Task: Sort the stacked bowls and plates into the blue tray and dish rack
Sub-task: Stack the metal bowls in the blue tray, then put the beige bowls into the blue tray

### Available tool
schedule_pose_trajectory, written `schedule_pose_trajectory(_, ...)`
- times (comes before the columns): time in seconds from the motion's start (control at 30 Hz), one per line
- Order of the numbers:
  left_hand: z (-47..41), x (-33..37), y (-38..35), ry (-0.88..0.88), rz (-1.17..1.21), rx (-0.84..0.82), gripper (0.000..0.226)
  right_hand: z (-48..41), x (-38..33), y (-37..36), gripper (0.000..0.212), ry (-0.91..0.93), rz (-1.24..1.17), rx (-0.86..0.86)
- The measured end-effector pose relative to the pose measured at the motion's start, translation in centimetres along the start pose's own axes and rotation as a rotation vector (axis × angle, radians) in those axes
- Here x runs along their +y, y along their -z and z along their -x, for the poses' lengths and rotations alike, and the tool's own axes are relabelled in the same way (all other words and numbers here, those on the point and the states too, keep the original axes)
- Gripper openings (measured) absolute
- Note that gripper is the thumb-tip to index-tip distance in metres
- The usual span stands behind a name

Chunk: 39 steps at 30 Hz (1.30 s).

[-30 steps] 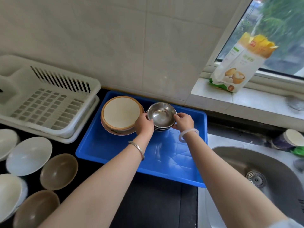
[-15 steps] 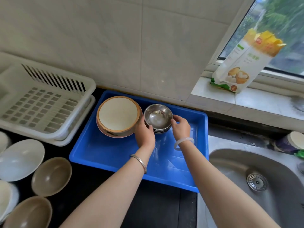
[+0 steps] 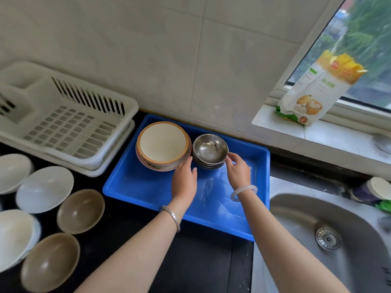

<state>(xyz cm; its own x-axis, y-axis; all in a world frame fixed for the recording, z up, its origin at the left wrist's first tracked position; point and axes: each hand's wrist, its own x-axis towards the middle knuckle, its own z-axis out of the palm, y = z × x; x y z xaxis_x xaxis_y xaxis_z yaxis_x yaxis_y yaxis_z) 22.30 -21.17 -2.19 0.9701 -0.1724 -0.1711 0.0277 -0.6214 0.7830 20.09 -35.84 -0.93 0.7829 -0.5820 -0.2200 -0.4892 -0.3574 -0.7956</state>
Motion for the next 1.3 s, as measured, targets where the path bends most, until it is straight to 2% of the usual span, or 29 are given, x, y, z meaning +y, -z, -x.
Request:
schedule_pose_trajectory(0.13,4.4,-2.8,3.5,0.013,-0.016,0.082,0.038,4.4,-0.6,-1.2,0.027,0.046,0.019,-0.045)
schedule_pose_trajectory(0.37,13.0,-10.3,10.3,0.148,-0.067,0.332,0.031,13.5,-1.6,-9.4,0.019,0.104,-0.028,-0.361)
schedule_pose_trajectory(0.5,16.5,-14.3,12.8,0.231,-0.078,0.456,0.033,16.9,-1.9,-15.1,0.023,0.109,0.055,-0.56)
schedule_pose_trajectory(0.63,18.9,-17.8,14.6,0.338,-0.161,0.57,0.035,18.1,-3.4,-19.8,0.037,0.062,0.183,-0.661)
schedule_pose_trajectory(0.7,19.8,-19.2,15.2,0.368,-0.202,0.619,0.038,18.2,-4.5,-21.8,0.048,0.028,0.209,-0.665)
schedule_pose_trajectory(0.8,20.5,-20.6,15.8,0.442,-0.084,0.675,0.045,17.9,-5.9,-24.1,0.054,-0.02,0.218,-0.636)
schedule_pose_trajectory(0.93,20.6,-21.5,16.3,0.575,0.172,0.702,0.058,17.3,-6.7,-25.3,0.043,-0.098,0.177,-0.654)
schedule_pose_trajectory(1.07,20.5,-22.0,16.8,0.703,0.314,0.69,0.06,17.7,-6.8,-24.4,0.021,-0.132,0.065,-0.597)
schedule_pose_trajectory(1.3,20.4,-23.0,17.0,0.696,0.471,0.65,0.048,19.0,-8.2,-22.2,0.018,-0.023,-0.065,-0.482)
